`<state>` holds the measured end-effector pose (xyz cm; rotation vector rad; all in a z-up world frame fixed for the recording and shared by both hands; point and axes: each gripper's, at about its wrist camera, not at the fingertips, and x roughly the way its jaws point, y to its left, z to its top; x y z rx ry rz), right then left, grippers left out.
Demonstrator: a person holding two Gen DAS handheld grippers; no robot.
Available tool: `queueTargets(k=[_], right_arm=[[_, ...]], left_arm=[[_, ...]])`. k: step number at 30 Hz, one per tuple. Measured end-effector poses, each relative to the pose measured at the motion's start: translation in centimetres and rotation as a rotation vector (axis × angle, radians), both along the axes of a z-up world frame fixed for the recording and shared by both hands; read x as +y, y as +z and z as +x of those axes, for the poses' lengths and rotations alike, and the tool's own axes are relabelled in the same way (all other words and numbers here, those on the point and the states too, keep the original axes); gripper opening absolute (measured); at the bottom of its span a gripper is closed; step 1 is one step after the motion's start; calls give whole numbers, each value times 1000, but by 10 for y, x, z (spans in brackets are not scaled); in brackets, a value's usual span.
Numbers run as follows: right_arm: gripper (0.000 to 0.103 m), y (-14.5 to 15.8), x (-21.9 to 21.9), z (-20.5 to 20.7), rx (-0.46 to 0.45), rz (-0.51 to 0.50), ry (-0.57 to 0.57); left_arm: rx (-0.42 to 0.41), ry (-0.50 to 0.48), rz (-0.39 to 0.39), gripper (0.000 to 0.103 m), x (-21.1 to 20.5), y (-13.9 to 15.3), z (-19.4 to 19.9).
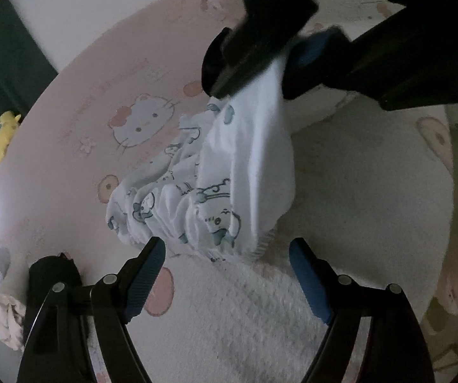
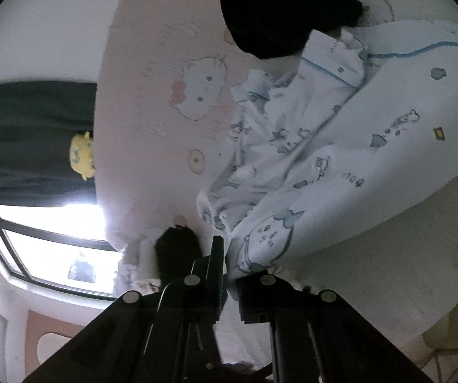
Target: Fold clothes
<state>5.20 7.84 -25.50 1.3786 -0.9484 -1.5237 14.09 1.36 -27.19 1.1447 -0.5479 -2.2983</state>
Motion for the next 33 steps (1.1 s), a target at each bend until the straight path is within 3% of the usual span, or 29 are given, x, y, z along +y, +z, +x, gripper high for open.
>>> queueTargets(k=[7,8,9,12,13,17,19,21,22,30,32,33], right_arm=[[7,4,1,-4,-35,-70,-7],[7,3,1,-3,-41,-64,-10],[7,1,1,-3,-48,-59,-14],[8,-2,0,-1,-67,-42,-25],[8,-3,0,-1,-74,-37,-29],[11,-8,-1,1,-100,-15,-44],[36,-11,-1,2,-113,-4,-51],[48,-13,-1,3,-126,7,-58],[48,-14,-2,4,-132,12,-62],[47,-8,-32,19,-131,-26,10],[32,-6,-42,21,-121,-3,66],[18,-5,-45,22,-112,7,78]], left_arm=[[35,15,35,78,-1,3,-14],[41,20,48,63,-3,3,-14],[41,21,70,36,-7,5,-14],[50,50,126,16,-23,11,-11],[60,32,165,15,-29,17,-8],[76,-14,171,15,-34,35,2],[78,-33,149,15,-32,40,5],[80,-48,119,15,-29,45,7],[80,-54,99,15,-28,47,8],[68,-93,56,15,-15,55,17],[64,-95,52,14,-19,54,16],[70,-85,46,14,-20,53,16]])
